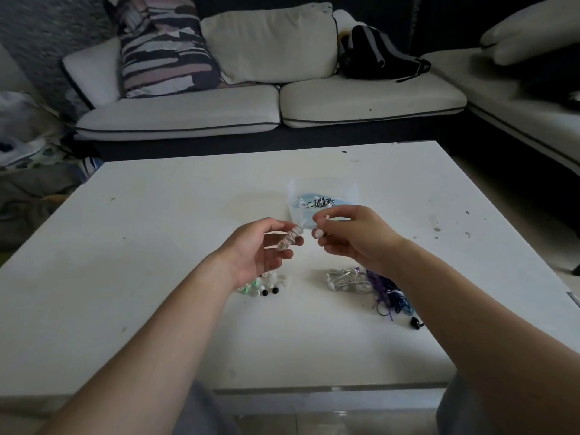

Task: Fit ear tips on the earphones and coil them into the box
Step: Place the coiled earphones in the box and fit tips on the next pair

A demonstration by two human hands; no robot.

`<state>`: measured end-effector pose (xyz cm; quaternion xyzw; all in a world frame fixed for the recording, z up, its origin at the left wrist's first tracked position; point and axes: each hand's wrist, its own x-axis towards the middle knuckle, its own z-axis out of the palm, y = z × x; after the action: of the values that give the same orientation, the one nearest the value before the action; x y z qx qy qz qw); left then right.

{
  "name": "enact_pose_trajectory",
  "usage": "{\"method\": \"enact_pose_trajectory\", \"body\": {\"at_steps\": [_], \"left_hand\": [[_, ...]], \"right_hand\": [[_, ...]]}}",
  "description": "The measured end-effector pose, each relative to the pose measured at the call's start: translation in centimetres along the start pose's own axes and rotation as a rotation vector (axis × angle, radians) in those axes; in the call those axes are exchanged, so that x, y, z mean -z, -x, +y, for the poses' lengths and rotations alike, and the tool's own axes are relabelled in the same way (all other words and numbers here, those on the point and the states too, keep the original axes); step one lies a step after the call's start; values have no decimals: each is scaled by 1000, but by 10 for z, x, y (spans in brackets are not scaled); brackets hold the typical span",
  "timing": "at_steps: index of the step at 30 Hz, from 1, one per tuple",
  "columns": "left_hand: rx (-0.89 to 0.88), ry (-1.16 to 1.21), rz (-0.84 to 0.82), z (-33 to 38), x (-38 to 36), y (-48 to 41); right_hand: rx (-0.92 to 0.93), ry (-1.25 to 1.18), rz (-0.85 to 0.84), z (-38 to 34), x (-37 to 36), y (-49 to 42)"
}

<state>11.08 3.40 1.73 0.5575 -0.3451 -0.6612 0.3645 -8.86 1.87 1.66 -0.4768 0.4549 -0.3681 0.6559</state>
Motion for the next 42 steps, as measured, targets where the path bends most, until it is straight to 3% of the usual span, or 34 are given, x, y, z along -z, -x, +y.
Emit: {"method": "enact_pose_trajectory", "body": {"at_steps": [3, 8, 15, 20, 34, 42], "left_hand": [[-32, -132, 102, -2, 15, 0], [-244, -657, 363, -15, 53, -20], [-229, -1073, 299, -33, 61, -50], [-189, -1269, 265, -38, 48, -66], [-107, -1388, 261, -42, 36, -75], [-77, -1250, 294, -42, 38, -72]], "right_hand": [[9, -31, -40, 0, -9, -5], [39, 166, 12, 9, -7, -17], [122, 788, 187, 26, 10, -45], [173, 838, 186, 31, 13, -52], [260, 664, 185, 27, 10, -53], [232, 634, 169, 27, 10, -53]]}}
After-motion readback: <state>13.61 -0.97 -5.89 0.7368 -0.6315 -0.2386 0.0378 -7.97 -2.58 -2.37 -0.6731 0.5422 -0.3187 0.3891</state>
